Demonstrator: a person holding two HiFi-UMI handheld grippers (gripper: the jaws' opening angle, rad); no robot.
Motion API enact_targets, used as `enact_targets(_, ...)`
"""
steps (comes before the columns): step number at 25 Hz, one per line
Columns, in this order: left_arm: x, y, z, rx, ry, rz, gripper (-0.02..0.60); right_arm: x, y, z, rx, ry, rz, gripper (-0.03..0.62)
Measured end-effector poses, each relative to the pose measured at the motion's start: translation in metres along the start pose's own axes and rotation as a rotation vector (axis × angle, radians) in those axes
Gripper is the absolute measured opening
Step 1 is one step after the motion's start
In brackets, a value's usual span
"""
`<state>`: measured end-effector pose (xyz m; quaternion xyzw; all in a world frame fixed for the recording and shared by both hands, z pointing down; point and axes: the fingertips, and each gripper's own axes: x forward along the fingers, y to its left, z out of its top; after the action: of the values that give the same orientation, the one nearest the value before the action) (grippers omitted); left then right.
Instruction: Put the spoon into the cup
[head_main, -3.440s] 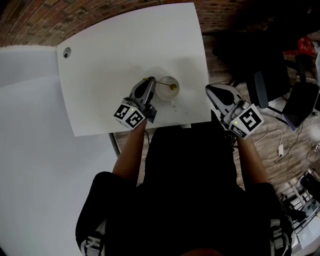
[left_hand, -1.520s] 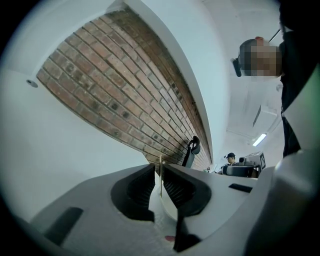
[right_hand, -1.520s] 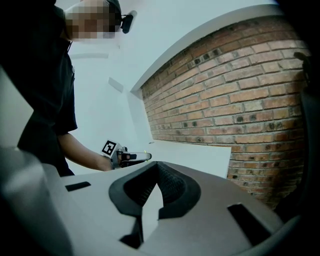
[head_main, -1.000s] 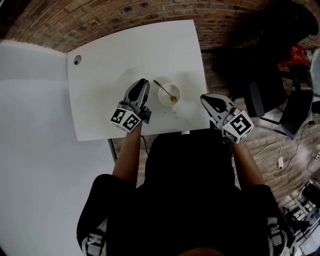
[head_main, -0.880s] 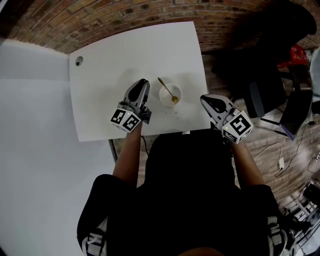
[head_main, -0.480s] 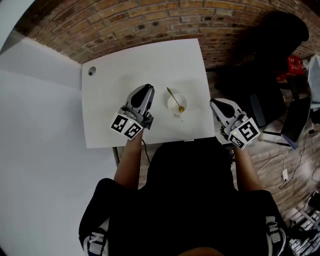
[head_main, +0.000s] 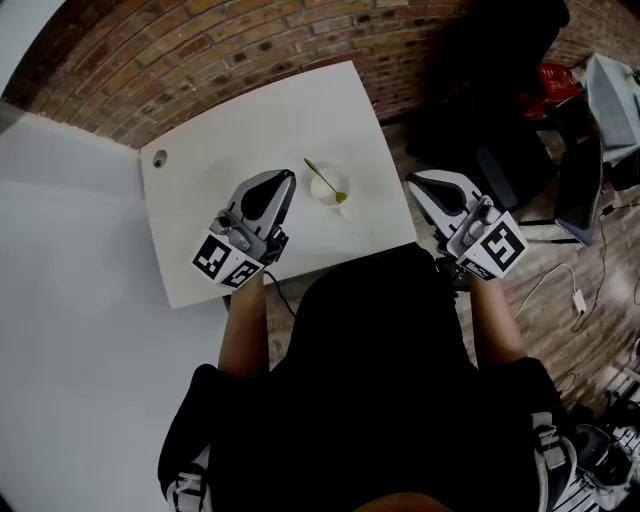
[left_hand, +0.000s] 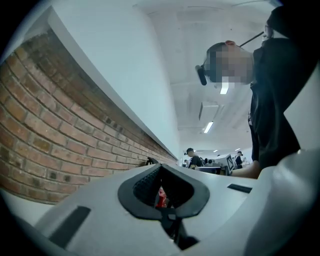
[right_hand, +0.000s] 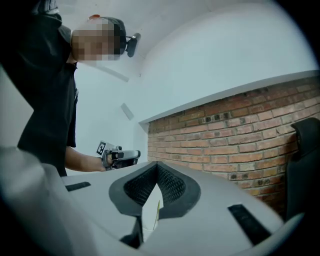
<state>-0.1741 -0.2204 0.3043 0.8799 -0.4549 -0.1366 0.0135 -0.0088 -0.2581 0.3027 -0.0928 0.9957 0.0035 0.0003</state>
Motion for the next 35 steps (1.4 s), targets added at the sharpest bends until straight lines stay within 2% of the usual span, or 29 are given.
enact_targets(4,0.003,-0.032,-0.003,-0.007,0.026,-0.078,0.017,-0.021,0.011,-0.001,0.016,0.035,0.035,0.006)
enact_targets(11,0.002,-0.095,-0.025,-0.062,0.115,-0.086,0.015,-0.070,0.024,0.012,0.053,0.003,0.050,0.006)
enact_targets(14,-0.004,-0.125,-0.051,-0.112,0.167,-0.103,0.017,-0.100,0.042,0.001,0.088,0.007,0.071,0.006)
enact_targets(19,-0.011,-0.183,-0.076,-0.171,0.167,-0.082,0.015,-0.149,0.086,-0.028,0.116,0.077,0.143,0.006)
enact_targets(24,-0.026,-0.245,-0.101,-0.170,0.228,-0.110,0.015,-0.188,0.124,-0.052,0.154,0.114,0.181,0.006)
enact_targets(31,-0.041,-0.282,-0.108,-0.149,0.242,-0.072,0.015,-0.200,0.180,-0.054,0.159,0.122,0.333,0.006)
enact_targets(35,-0.034,-0.304,-0.099,-0.091,0.235,-0.108,0.017,-0.203,0.187,-0.050,0.121,0.105,0.340,0.006)
